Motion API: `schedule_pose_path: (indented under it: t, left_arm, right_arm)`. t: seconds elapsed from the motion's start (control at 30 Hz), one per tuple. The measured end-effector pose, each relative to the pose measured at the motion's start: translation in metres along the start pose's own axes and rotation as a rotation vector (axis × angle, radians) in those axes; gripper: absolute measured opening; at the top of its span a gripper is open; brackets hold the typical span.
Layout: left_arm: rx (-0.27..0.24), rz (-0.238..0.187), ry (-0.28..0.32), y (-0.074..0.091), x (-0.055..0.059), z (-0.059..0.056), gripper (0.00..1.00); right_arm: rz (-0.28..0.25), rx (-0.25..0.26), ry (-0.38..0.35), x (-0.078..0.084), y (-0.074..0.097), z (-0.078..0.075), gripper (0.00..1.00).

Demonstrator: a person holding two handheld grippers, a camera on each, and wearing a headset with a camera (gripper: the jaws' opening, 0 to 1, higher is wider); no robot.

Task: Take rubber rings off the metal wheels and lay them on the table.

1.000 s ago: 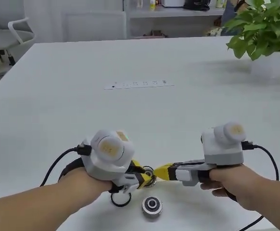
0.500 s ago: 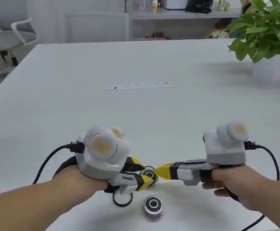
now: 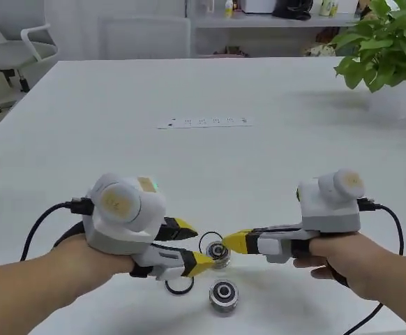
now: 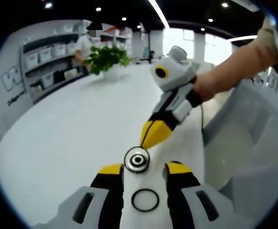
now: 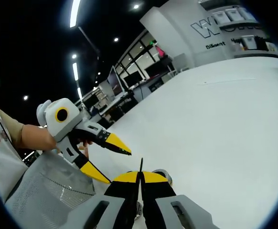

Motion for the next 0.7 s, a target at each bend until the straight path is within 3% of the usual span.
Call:
schedule_pose_path:
  t: [0.3,0.7]
  left_arm:
    - [-0.006,-0.032,0.019,0.023,0.003,-0.002,0.41]
    - [-0.008,-0.036,0.039,0.048,0.018,-0.005,0.49]
  right_arm:
    - [0.012,-0.032,0.007,-0.004,-0.007,0.009,0.00]
    - [0.074,-0.085,0.026,-0.002,-0.024,0.023,0.00]
Point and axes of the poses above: the centre of the closed fingertips' face, and the gripper's own axes: y roughly backward along the fingers, z roughly to its left, x roughly out of its underside, the point moved 6 cm from there along y, roughly backward along the fingers, and after that the axes turned 2 degrees about x, right-handed, at the moved point
